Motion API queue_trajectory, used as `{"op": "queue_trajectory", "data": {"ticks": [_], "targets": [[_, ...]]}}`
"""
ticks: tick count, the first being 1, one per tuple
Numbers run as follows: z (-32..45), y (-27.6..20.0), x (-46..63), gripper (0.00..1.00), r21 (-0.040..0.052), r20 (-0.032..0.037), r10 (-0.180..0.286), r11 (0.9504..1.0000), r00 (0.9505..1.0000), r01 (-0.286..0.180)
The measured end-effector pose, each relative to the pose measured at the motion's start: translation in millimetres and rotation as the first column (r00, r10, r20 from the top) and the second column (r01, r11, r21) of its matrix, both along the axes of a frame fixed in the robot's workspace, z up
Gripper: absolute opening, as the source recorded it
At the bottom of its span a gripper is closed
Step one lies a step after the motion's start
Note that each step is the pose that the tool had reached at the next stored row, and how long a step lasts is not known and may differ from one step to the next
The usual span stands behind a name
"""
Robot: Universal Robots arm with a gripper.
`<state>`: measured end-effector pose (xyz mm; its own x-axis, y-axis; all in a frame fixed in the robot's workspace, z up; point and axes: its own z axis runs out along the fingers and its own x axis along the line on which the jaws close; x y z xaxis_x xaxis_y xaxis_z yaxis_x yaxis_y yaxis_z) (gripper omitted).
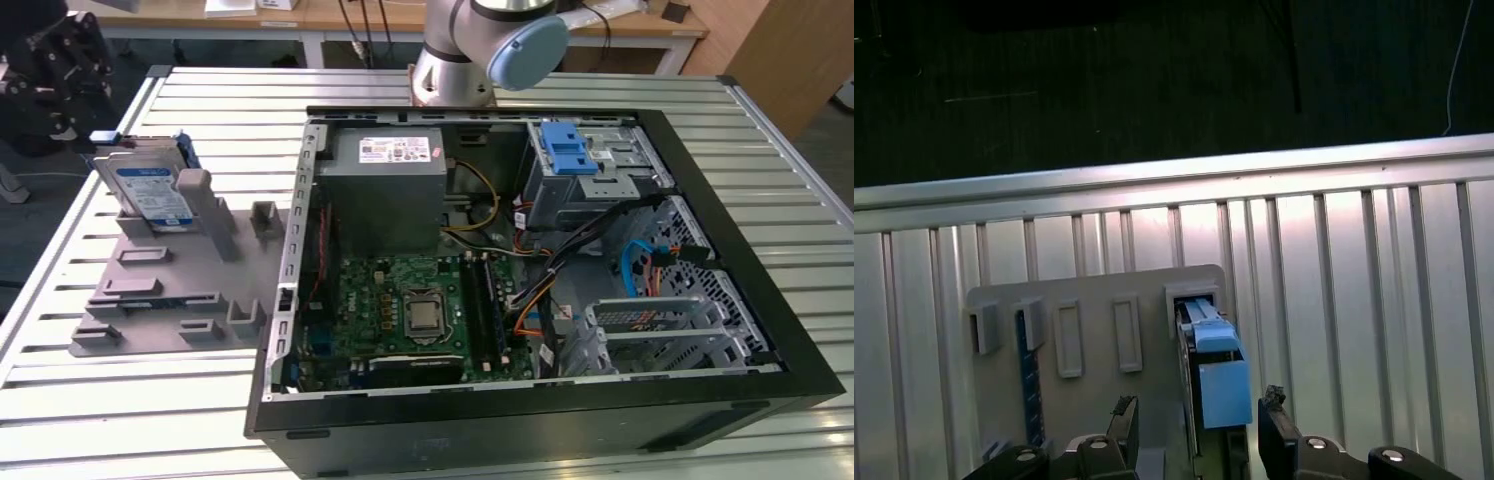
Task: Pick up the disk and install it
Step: 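Pick up the disk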
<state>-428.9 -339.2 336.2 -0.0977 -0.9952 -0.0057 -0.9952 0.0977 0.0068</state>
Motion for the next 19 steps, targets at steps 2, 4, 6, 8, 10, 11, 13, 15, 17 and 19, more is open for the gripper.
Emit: {"op": "queue_trajectory", "data": {"ticks": [2, 4, 6, 8, 10, 11, 13, 15, 17, 19], "targets": [[-0.1, 0.0, -0.4, 0.59, -0.0001, -0.0001, 0.01, 0.9999, 0.9999, -0.01], [-0.3, 0.0, -0.6, 0.59, -0.0001, -0.0002, 0.026, 0.9997, 0.9997, -0.026], [-0.9, 0.1, -1.6, 0.59, -0.0001, -0.0001, 0.033, 0.9995, 0.9995, -0.033], [-1.7, 0.3, -3.1, 0.59, -0.0001, 0.0001, 0.033, 0.9995, 0.9995, -0.033], [-2.6, 1.2, -3.7, 0.59, 0.0, 0.0001, 0.033, 0.9994, 0.9994, -0.033], [-3.0, 2.0, -3.9, 0.59, 0.0003, 0.0001, 0.034, 0.9994, 0.9994, -0.034], [-4.7, 2.7, -4.3, 0.59, 0.0013, 0.0003, 0.036, 0.9994, 0.9994, -0.036], [-6.2, 3.0, -4.5, 0.59, 0.0014, 0.0004, 0.041, 0.9992, 0.9992, -0.041], [-7.8, 3.1, -4.9, 0.59, 0.0019, 0.0006, 0.044, 0.999, 0.999, -0.044], [-10.0, 3.2, -5.7, 0.59, 0.002, 0.0007, 0.044, 0.999, 0.9991, -0.044]]}}
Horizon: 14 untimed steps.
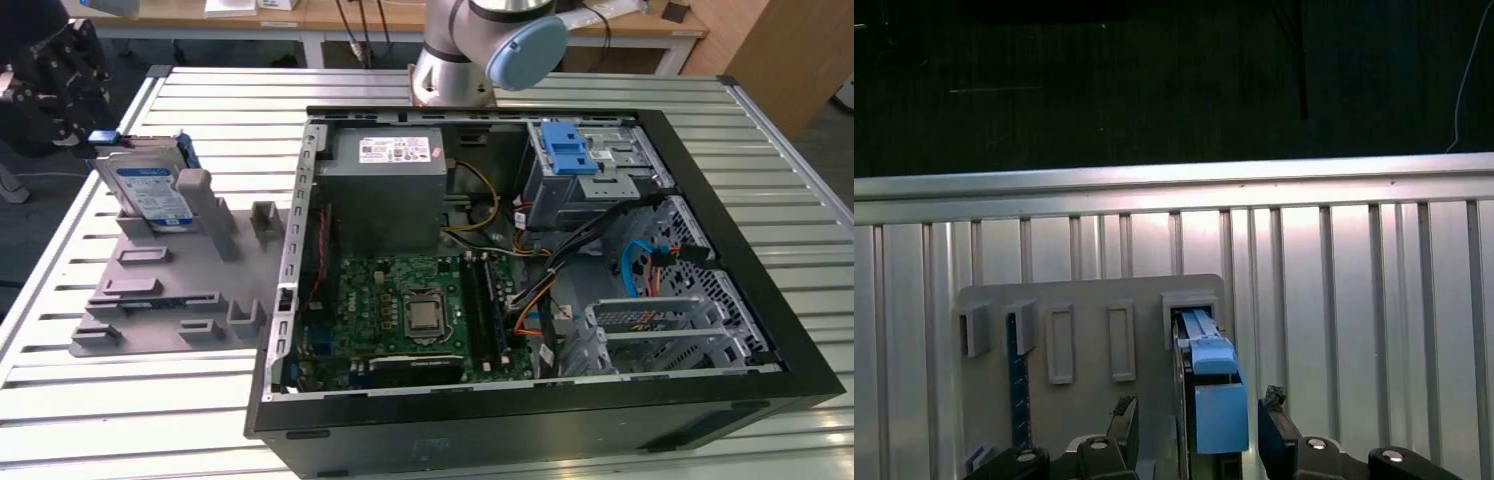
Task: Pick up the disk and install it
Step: 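Pick up the disk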
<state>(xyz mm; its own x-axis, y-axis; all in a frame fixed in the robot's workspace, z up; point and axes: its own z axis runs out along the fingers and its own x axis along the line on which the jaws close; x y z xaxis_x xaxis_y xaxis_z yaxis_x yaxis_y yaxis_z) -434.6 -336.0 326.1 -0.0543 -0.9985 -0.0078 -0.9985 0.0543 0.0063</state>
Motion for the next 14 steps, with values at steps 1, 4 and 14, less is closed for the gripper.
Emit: {"op": "queue_trajectory", "data": {"ticks": [1, 4, 14], "targets": [[-1.2, 0.0, -0.2, 0.59, 0.0, 0.0, 0.0, 1.0, 1.0, 0.0], [-4.5, 0.0, -0.5, 0.59, 0.0, 0.0, 0.0, 1.0, 1.0, 0.0], [-13.0, 3.8, -0.5, 0.59, 0.0, -0.0027, 0.0, 1.0, 1.0, 0.0]]}}
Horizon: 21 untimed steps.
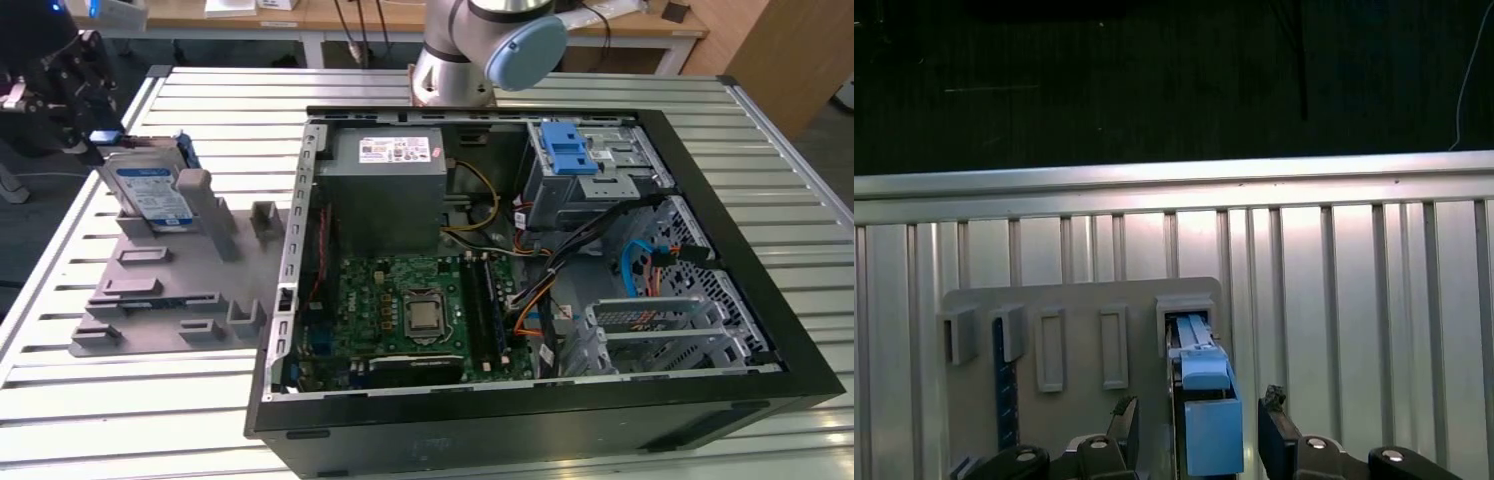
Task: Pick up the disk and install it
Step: 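Pick up the disk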
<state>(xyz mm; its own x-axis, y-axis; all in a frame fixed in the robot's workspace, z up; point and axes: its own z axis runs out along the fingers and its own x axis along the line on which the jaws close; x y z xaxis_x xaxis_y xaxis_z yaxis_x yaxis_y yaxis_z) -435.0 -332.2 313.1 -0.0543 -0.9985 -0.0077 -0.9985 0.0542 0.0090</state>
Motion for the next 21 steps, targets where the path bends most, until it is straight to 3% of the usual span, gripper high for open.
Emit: {"op": "queue_trajectory", "data": {"ticks": [11, 21], "targets": [[-13.7, 0.1, 0.0, 0.59, 0.0, -0.0044, 0.0, 1.0, 1.0, 0.0], [-16.7, 0.4, 0.0, 0.59, 0.0, -0.0058, 0.0, 1.0, 1.0, 0.0]]}}
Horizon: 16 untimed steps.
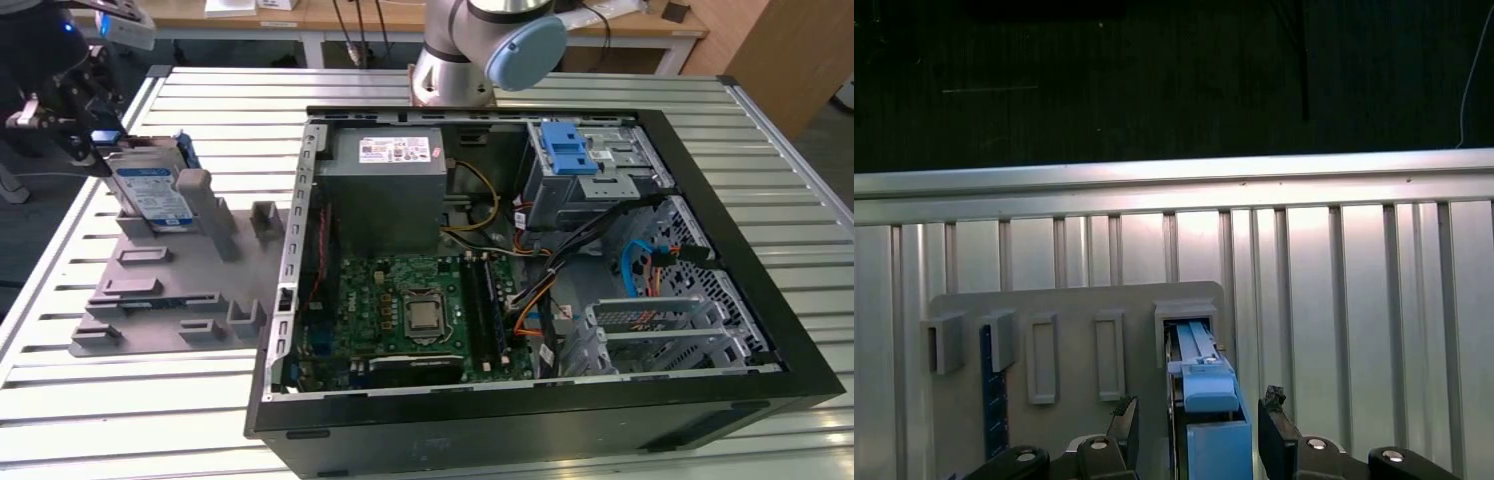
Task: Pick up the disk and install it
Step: 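Pick up the disk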
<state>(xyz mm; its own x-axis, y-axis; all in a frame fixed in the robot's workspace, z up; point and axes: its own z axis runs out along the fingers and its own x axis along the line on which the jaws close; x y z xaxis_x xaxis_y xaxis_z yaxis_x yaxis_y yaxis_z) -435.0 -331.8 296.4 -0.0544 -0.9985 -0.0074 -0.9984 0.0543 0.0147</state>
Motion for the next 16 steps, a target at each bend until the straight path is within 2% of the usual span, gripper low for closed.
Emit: {"op": "queue_trajectory", "data": {"ticks": [5, 6, 16], "targets": [[-1.3, 0.4, 0.0, 0.57, 0.0, 0.0, 0.0, 1.0, 1.0, 0.0], [-1.5, 0.5, 0.0, 0.51, 0.0, 0.0001, 0.0, 1.0, 1.0, 0.0], [-5.4, 1.4, 0.0, 0.51, 0.0, -0.0002, 0.006, 1.0, 1.0, -0.006]]}}
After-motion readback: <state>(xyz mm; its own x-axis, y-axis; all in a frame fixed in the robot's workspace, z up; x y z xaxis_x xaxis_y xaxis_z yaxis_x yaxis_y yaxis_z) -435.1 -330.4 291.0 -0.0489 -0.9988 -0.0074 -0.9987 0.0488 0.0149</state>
